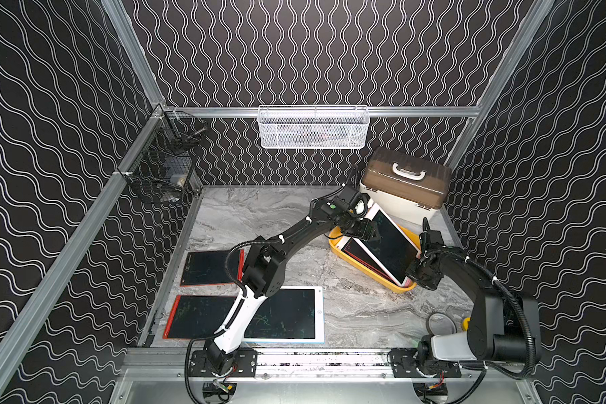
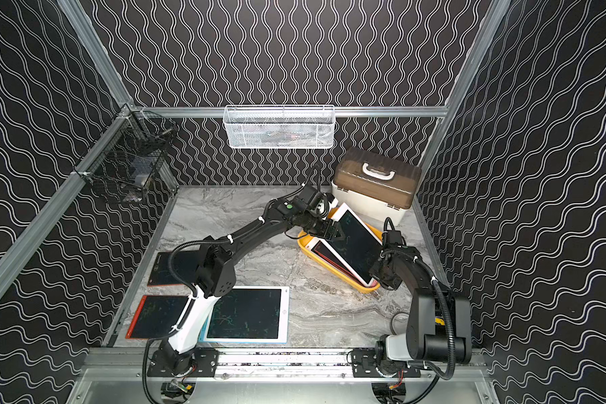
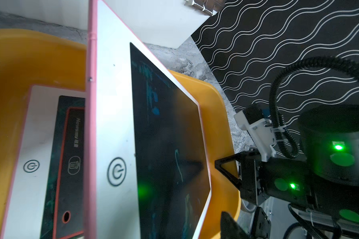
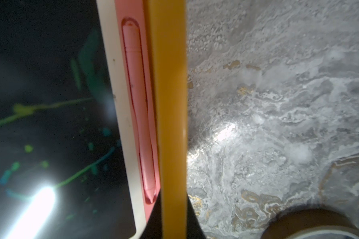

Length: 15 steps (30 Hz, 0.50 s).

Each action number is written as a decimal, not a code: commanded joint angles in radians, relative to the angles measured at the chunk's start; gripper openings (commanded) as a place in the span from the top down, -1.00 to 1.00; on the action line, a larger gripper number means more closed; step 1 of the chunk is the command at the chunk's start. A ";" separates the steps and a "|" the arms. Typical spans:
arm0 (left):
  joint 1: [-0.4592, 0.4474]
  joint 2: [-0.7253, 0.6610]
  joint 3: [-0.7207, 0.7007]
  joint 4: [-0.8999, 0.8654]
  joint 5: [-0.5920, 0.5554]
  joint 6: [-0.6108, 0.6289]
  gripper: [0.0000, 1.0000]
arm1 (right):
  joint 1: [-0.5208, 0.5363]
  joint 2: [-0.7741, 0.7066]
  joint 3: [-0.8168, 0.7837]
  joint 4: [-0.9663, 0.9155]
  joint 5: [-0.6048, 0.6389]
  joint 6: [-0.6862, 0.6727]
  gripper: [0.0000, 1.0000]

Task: Take out the writing tablet from the storage box
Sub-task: Pick up the writing tablet from the storage box.

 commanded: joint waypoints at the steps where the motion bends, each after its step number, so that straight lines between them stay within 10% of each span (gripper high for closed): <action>1: 0.001 -0.021 -0.004 0.019 0.050 -0.008 -0.37 | 0.002 -0.003 -0.001 0.017 -0.007 0.020 0.75; 15: 0.048 -0.070 -0.034 0.040 0.099 -0.062 0.79 | 0.002 0.018 0.017 -0.010 0.035 0.035 0.73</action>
